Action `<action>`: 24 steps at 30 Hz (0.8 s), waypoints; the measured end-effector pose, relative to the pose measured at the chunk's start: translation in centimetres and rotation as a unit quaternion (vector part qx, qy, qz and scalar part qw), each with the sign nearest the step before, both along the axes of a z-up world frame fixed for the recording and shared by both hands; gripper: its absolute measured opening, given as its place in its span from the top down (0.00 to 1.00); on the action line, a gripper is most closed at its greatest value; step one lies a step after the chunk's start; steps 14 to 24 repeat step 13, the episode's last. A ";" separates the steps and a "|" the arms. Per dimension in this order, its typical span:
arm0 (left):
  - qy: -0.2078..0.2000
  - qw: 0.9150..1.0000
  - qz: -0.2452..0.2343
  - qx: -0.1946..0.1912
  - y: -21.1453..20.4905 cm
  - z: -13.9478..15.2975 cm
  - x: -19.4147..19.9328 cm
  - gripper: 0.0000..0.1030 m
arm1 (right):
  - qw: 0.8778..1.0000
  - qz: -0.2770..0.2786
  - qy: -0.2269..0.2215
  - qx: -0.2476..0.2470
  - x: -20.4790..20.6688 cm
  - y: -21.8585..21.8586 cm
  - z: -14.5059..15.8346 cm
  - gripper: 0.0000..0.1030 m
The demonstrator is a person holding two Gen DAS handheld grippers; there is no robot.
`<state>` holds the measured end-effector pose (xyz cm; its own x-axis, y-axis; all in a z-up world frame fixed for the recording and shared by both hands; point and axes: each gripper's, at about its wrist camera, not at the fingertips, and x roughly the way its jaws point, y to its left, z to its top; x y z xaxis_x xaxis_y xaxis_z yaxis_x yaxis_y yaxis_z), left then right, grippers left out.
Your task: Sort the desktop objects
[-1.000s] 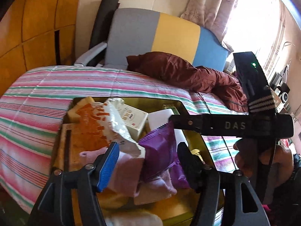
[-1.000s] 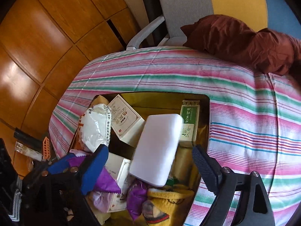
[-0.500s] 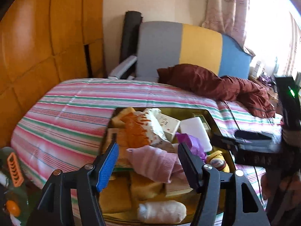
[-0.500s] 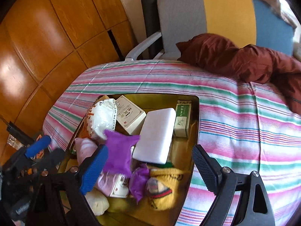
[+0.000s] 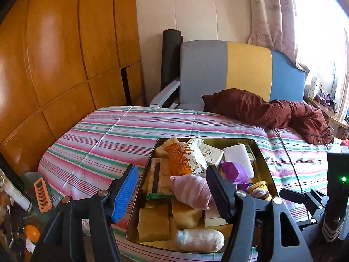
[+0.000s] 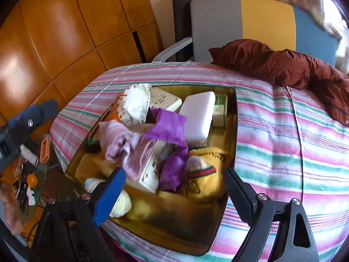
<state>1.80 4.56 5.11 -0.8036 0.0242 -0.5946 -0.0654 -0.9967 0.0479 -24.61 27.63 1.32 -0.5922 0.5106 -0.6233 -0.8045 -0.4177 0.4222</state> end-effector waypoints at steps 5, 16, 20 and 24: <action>-0.019 1.000 0.000 0.007 -0.6 -0.8 -0.4 0.44 | 1.000 0.003 -0.008 0.011 -0.3 -0.6 0.3 0.12; -0.006 1.000 0.007 0.009 -1.3 -1.2 -0.2 0.49 | 1.000 -0.015 -0.012 0.019 0.5 -0.7 0.4 0.12; -0.006 1.000 0.007 0.009 -1.3 -1.2 -0.2 0.49 | 1.000 -0.015 -0.012 0.019 0.5 -0.7 0.4 0.12; -0.006 1.000 0.007 0.009 -1.3 -1.2 -0.2 0.49 | 1.000 -0.015 -0.012 0.019 0.5 -0.7 0.4 0.12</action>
